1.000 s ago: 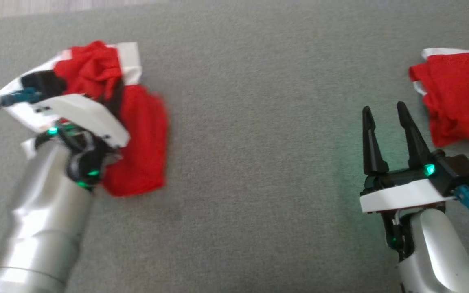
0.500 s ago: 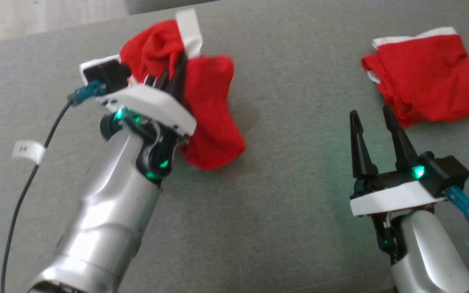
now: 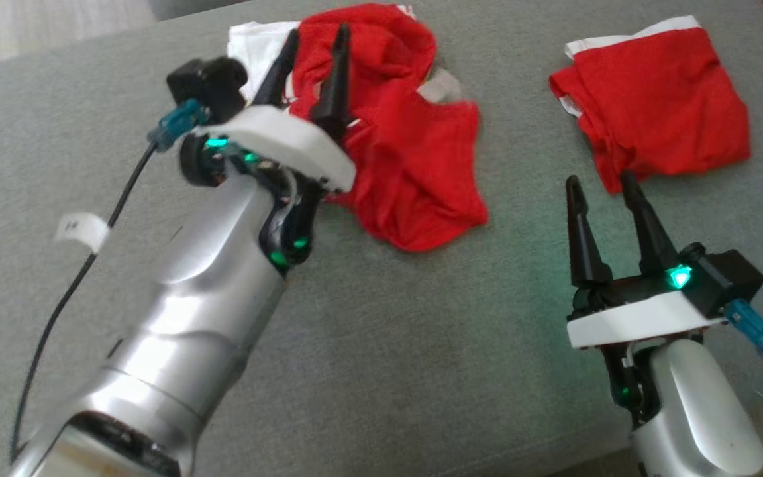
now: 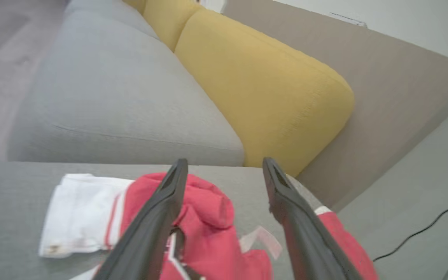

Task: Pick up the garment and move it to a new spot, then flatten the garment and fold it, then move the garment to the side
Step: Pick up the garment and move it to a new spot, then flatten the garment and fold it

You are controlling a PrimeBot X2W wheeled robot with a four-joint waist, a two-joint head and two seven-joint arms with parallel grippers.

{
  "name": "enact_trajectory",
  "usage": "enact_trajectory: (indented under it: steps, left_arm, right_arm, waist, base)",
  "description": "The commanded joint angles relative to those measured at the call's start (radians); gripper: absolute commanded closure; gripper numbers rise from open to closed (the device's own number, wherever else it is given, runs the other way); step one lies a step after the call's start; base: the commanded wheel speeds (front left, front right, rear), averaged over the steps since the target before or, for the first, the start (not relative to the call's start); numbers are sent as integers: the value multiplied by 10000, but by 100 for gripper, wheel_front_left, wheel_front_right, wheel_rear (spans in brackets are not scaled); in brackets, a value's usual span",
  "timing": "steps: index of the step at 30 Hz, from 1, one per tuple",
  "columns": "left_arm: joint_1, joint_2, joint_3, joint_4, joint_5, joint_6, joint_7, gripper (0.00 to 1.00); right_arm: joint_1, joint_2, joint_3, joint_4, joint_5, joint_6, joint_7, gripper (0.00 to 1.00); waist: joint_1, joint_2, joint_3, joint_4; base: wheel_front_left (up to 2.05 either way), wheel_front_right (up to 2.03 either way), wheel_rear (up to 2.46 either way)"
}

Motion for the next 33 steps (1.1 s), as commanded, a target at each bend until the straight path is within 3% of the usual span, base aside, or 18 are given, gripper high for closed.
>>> enact_trajectory:
  steps: [1,9,15,18,22,33]
  left_arm:
    - [-393,457,145,-3,289,-5,-381,0]
    - [978,2037,223,122,1473,-518,-1365,0]
    - [3521,2780,1511,-2086,2919,-343,-1386,0]
    - [4961,2710,2229,-3197,3536,-190,-1387,0]
    - [6334,2191,3149,-4302,4076,-94,-1388,0]
    - [6902,1228,4249,-4992,5303,-775,-1389,0]
  right_arm:
    - [-333,-22,94,-345,31,35,-109,0]
    - [-25,-22,-327,-338,-289,35,-109,0]
    - [439,-22,-587,-172,-607,35,-109,0]
    - [574,-22,-608,-85,-661,35,-109,0]
    - [663,-22,-571,11,-689,35,-109,0]
    - [367,-22,-730,428,-965,35,-109,0]
  waist:
    - [0,0,-66,168]
    - [0,0,-627,1130]
    - [0,0,-1070,1881]
    - [0,0,-1212,2067]
    - [0,0,-1316,2208]
    - [0,0,-1270,2469]
  base:
    - [0,0,0]
    - [0,0,0]
    - [0,0,0]
    - [0,0,0]
    - [0,0,0]
    - [0,0,0]
